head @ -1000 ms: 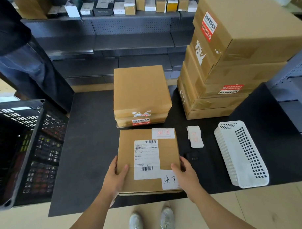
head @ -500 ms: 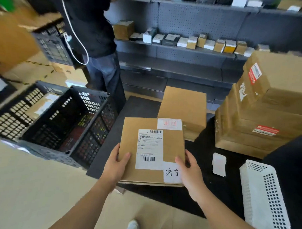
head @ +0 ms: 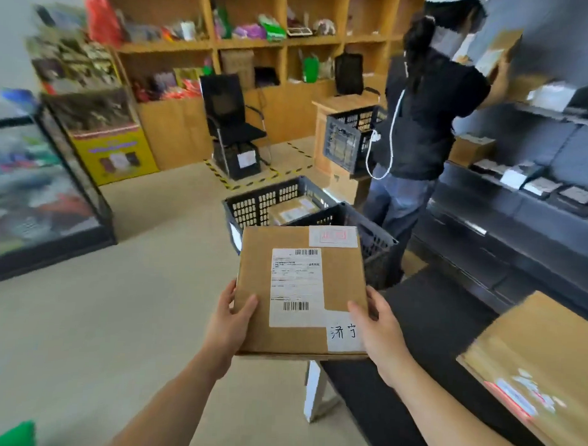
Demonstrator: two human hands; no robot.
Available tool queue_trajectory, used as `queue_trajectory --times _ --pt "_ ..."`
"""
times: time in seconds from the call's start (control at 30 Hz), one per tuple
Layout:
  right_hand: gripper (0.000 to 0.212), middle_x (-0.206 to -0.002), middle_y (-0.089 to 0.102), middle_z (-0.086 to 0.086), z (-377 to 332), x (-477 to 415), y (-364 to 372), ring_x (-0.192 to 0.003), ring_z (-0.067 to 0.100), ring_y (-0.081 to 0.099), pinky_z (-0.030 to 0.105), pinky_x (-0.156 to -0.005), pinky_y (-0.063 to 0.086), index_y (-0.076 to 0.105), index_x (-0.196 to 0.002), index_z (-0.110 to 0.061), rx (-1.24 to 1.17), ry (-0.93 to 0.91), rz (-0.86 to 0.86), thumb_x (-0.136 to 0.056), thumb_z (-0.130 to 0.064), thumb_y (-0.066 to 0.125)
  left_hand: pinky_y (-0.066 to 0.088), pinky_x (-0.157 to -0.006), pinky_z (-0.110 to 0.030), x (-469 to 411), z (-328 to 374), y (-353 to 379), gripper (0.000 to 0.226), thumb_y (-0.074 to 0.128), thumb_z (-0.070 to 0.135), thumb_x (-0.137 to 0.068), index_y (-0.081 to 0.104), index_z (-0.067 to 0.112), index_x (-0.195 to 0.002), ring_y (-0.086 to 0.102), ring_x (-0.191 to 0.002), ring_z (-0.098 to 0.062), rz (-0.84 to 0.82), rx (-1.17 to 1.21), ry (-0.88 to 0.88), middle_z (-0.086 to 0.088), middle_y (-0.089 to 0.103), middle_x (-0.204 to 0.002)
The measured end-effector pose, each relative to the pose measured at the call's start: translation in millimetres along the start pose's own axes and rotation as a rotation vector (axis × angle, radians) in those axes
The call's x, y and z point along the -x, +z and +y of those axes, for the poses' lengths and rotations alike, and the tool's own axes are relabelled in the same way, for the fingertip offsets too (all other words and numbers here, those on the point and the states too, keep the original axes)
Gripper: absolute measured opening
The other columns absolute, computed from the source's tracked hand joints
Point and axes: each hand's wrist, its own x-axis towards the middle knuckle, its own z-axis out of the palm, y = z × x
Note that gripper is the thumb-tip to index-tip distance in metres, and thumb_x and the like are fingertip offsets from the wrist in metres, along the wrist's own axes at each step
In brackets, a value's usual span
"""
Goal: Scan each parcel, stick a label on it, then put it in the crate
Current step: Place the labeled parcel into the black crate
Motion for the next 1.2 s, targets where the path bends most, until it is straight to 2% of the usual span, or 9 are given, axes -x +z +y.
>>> queue_trajectory --times 0.13,0.27,0.5,0.6,0.7,0.83,0.97,1.07,1.2 --pt "0.047 -0.116 0.074 -0.011 -22 -46 88 -0.099 0.008 0.074 0.041 -0.088 0.061 0.048 -0.146 -0.039 0.017 -0.043 -0.134 -0.102 -0.032 0.062 0.056 -0.086 -0.036 -38 6 -71 0.058 0.063 0.038 -0.097 0.037 0.044 -0.149 0.065 -0.104 -0.007 0.147 0.083 0.006 0.02 0.059 -0.127" --pt "0.046 -0.119 0.073 -0.01 -43 -93 181 -0.098 0.008 0.074 0.037 -0.081 0.063 0.049 -0.144 -0.041 -0.007 -0.072 -0.219 -0.101 -0.034 0.063 0.057 -0.079 -0.033 -87 19 -140 0.058 0.062 0.037 -0.098 0.036 0.044 -0.15 0.069 -0.099 -0.008 0.243 0.143 0.019 0.021 0.06 -0.124" --pt "0.033 -0.112 0.076 -0.011 -82 -166 313 -0.102 0.012 0.074 0.048 -0.092 0.06 0.061 -0.126 -0.049 -0.039 -0.119 -0.316 -0.102 -0.027 0.062 0.057 -0.076 -0.032 -174 59 -236 0.057 0.061 0.037 -0.099 0.035 0.044 -0.149 0.068 -0.1 -0.01 0.347 0.162 0.03 0.017 0.059 -0.126" --pt "0.036 -0.116 0.075 -0.015 -96 -199 356 -0.108 0.012 0.071 0.049 -0.097 0.058 0.058 -0.13 -0.053 -0.04 -0.119 -0.342 -0.1 -0.032 0.063 0.058 -0.083 -0.038 -210 72 -263 0.055 0.061 0.037 -0.099 0.037 0.044 -0.148 0.069 -0.099 -0.011 0.373 0.169 0.03 0.021 0.064 -0.114" --pt "0.036 -0.119 0.072 -0.018 -108 -237 396 -0.113 0.01 0.068 0.049 -0.102 0.054 0.058 -0.125 -0.061 -0.028 -0.13 -0.357 -0.097 -0.038 0.065 0.058 -0.078 -0.034 -250 86 -287 0.055 0.06 0.037 -0.099 0.036 0.044 -0.149 0.069 -0.098 -0.009 0.39 0.17 0.04 0.023 0.064 -0.11" --pt "0.034 -0.114 0.074 -0.017 -124 -299 442 -0.109 0.01 0.071 0.046 -0.098 0.057 0.059 -0.113 -0.067 -0.039 -0.131 -0.383 -0.098 -0.036 0.065 0.057 -0.077 -0.033 -321 107 -306 0.054 0.06 0.036 -0.1 0.036 0.046 -0.147 0.069 -0.1 -0.01 0.392 0.167 0.053 0.019 0.063 -0.122" --pt "0.041 -0.116 0.073 -0.02 -135 -384 473 -0.108 0.004 0.069 0.042 -0.1 0.056 0.055 -0.138 -0.048 -0.038 -0.129 -0.348 -0.099 -0.038 0.064 0.057 -0.079 -0.033 -417 129 -307 0.055 0.061 0.035 -0.099 0.038 0.045 -0.148 0.069 -0.104 -0.01 0.353 0.145 0.075 0.016 0.059 -0.133" --pt "0.052 -0.121 0.071 -0.019 -142 -449 480 -0.113 0.009 0.068 0.047 -0.101 0.055 0.052 -0.14 -0.049 -0.057 -0.077 -0.273 -0.09 -0.052 0.067 0.056 -0.079 -0.031 -494 150 -291 0.053 0.064 0.032 -0.098 0.041 0.046 -0.144 0.069 -0.104 -0.009 0.3 0.13 0.065 0.016 0.06 -0.133" --pt "0.039 -0.119 0.072 -0.017 -154 -515 466 -0.107 0.006 0.069 0.04 -0.097 0.057 0.055 -0.134 -0.047 -0.131 -0.019 -0.103 -0.099 -0.035 0.065 0.055 -0.081 -0.032 -584 180 -251 0.058 0.064 0.034 -0.097 0.038 0.044 -0.148 0.067 -0.105 -0.01 0.171 0.065 0.043 0.014 0.059 -0.134"
